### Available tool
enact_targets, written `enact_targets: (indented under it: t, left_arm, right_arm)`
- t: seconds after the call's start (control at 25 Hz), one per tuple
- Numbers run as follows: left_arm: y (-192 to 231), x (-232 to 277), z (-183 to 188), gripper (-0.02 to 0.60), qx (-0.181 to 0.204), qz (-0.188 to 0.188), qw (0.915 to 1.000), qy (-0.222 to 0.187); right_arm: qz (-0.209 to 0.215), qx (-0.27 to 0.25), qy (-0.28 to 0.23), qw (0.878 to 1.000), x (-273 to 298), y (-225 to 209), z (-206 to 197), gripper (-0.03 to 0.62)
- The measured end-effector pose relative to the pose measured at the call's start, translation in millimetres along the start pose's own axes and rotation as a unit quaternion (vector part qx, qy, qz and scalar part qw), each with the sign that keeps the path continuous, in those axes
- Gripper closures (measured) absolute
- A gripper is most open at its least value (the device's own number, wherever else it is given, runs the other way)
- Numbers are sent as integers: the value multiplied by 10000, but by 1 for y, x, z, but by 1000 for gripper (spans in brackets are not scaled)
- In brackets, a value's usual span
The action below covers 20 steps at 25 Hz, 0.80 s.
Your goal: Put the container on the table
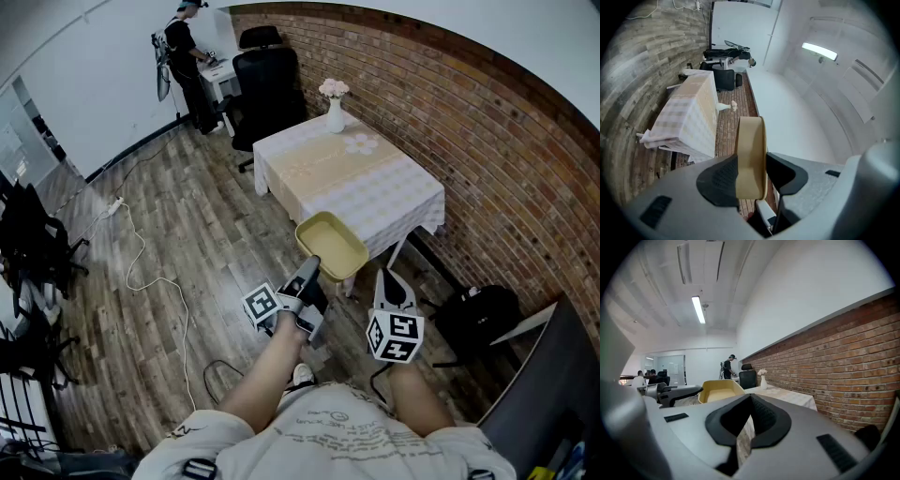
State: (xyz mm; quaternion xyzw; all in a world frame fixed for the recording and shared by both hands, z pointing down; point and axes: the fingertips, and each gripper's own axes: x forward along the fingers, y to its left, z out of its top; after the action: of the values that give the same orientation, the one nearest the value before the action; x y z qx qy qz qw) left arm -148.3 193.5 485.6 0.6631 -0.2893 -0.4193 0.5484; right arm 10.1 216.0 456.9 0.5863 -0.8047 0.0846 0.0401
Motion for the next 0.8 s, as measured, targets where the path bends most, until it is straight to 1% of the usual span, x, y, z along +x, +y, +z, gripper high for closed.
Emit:
enact_targets:
  t: [0.12,0.32,0.48,0.8]
  left_arm:
    - [-3,-4,-1,383,-15,4,10000,11]
    - [-2,-6,-5,383,-27,10,10000,49]
    - [1,-3,-6,383,-92,19,9999,118]
    - [10,10,2,383,-165,40,9995,250]
  right_arm:
    - [-21,27,18,10000,-4,2,-2,592]
    - [-129,216,-117,9996,-10,-2,-2,592]
    - [-245,260,-63,9993,-10,-6,-6,592]
    - [-364,266,-4,9990,2,-7,-10,592]
